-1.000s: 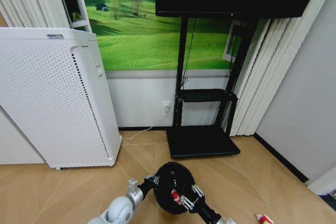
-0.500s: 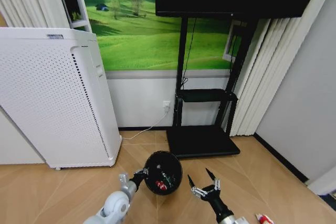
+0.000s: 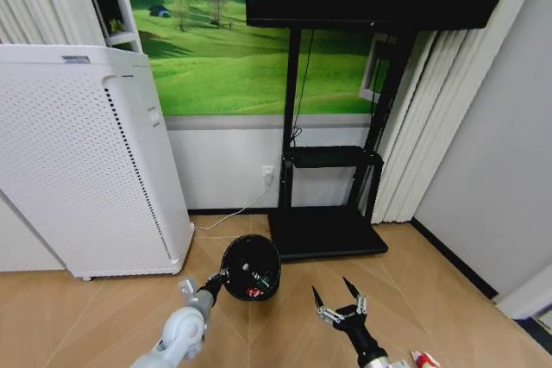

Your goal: Pick up the trash bin and place the garbage on the floor into it.

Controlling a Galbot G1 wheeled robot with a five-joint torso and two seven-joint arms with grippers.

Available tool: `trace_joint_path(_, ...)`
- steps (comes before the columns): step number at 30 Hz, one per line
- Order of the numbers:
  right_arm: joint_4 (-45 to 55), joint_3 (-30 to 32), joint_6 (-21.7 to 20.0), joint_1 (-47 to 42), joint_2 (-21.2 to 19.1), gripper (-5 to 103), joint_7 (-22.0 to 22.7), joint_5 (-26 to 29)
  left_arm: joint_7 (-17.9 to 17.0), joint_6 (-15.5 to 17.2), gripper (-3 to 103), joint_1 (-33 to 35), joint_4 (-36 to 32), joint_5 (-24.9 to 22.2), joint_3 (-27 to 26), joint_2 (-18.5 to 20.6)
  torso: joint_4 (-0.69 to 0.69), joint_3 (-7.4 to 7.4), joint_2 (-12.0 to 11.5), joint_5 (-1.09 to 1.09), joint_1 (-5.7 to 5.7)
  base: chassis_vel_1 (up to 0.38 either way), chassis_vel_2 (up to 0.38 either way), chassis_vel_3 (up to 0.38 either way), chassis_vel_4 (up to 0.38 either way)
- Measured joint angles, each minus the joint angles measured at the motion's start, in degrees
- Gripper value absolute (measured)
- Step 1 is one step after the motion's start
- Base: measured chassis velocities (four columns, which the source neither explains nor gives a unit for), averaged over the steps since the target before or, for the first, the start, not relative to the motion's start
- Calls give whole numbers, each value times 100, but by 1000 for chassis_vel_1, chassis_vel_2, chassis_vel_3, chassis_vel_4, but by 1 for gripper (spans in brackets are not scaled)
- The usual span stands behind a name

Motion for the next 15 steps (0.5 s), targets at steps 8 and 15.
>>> trace_joint_path(8, -230, -3, 71, 38, 22, 100, 88, -157, -6, -13, 4, 81, -14, 24, -69, -45, 0, -1, 0, -3, 1, -245, -252, 240, 243)
trace_joint_path(15, -1117, 108, -529, 555, -157, 100, 527, -160, -41, -17, 4, 284, -156, -4, -289, -71, -1, 0, 0, 3, 1, -113, -139, 118, 130)
